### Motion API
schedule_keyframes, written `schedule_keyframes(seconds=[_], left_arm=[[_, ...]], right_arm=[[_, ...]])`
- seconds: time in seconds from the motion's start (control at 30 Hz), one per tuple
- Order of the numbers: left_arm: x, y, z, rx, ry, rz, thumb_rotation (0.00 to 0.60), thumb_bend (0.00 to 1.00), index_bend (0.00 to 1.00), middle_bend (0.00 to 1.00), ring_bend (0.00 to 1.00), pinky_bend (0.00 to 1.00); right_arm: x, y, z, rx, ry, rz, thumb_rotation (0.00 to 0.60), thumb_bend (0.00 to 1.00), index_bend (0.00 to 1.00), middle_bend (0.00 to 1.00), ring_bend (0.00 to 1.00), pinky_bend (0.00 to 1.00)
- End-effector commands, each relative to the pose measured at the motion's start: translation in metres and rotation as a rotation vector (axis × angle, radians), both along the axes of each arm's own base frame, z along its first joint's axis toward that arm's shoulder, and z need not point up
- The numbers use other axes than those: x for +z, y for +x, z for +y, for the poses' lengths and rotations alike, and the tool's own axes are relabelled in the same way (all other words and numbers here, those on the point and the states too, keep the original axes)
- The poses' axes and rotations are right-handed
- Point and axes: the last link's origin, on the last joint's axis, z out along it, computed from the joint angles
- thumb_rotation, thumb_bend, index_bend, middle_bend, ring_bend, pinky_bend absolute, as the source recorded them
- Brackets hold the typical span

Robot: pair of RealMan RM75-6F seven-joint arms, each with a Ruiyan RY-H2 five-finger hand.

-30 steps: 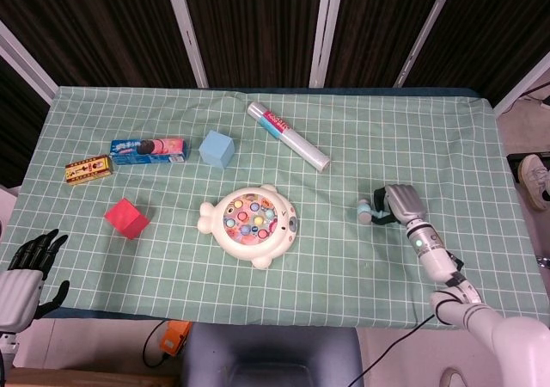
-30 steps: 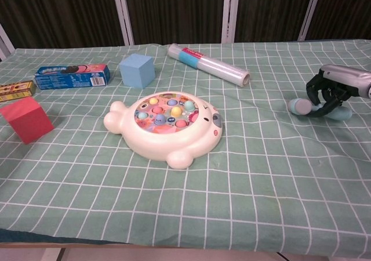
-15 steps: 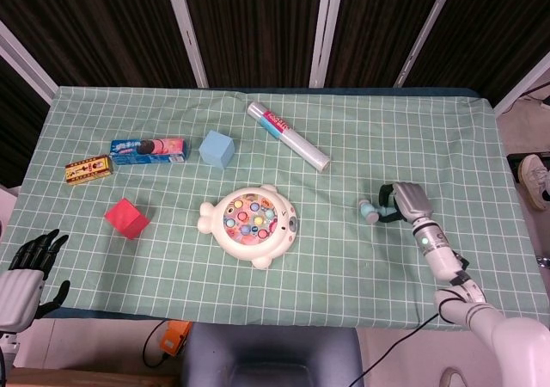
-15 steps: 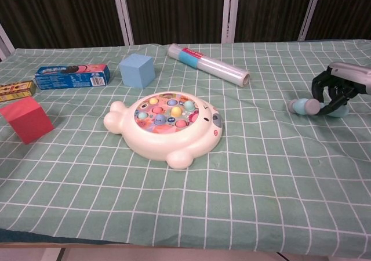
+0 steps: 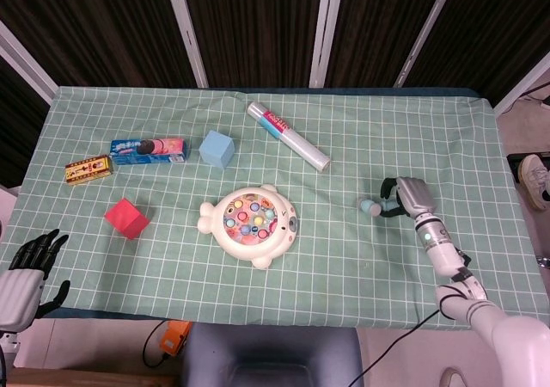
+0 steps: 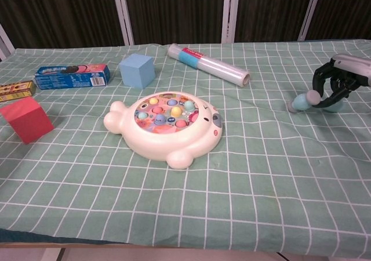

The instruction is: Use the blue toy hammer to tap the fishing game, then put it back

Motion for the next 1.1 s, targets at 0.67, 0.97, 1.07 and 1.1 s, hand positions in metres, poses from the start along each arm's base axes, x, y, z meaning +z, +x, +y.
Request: schedule_keyframes(seconds=[0.67,0.97,1.07,1.1], left_arm=[[0.0,0.0,0.0,0.0,-0.001,-0.001,0.6,0.42,0.0,0.0,0.0,0.11],[0.0,0.0,0.0,0.003,-0.001,0.001,0.6,0.42,0.0,0.0,0.0,0.11],[0.0,-0.001,0.0,0.004,-0.002,0.001,0.6,0.42,0.0,0.0,0.0,0.11],[0.0,-0.001,0.001,0.004,-0.002,0.002,0.6,0.42,0.0,0.0,0.0,0.11]], right_arm=[[0.009,-0.005,-0.006,-0.031,-0.026,0.028,0.6,0.31,0.67,0.64,0.74,0.77],[0.014,-0.01,-0.009,-0.052,-0.035,0.046,0.6,0.31,0.67,0.64,0.74,0.77],[0.016,-0.011,-0.011,-0.058,-0.04,0.05,0.6,0.31,0.67,0.64,0.74,0.77],[0.017,-0.012,-0.011,-0.059,-0.041,0.052,0.6,0.31,0.67,0.64,0.74,0.77]])
